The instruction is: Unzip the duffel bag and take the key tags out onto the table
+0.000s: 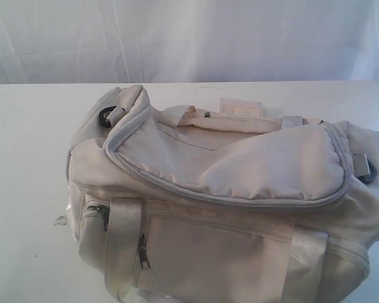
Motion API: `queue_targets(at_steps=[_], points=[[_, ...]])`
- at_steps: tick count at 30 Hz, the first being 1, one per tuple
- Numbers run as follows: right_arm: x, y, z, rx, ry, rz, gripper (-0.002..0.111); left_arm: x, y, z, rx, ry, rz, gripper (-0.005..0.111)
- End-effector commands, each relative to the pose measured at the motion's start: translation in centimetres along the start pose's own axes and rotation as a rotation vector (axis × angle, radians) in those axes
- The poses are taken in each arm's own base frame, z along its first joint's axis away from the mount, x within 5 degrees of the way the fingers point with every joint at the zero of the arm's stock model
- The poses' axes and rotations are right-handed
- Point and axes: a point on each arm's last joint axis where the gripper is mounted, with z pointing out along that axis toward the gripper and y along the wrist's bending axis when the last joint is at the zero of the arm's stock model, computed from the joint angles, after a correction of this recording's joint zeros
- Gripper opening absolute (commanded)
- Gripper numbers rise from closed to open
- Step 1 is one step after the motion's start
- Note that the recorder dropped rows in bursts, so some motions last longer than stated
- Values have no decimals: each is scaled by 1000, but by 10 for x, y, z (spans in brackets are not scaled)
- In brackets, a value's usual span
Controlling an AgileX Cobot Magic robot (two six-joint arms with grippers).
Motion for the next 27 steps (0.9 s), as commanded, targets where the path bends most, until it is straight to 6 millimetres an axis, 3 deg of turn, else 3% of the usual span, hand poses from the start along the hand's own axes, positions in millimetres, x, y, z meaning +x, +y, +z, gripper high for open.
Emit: queue_targets(at_steps=[1,22,27], points=[[0,0,0,-2,-10,3,0,1,0,0,4,-5,-1,0],[0,0,0,0,-10,-45,0,0,0,0,2,-10,7,0],[-4,-1,0,6,-53,-39,0,-21,2,-2,-22,-242,4,0]])
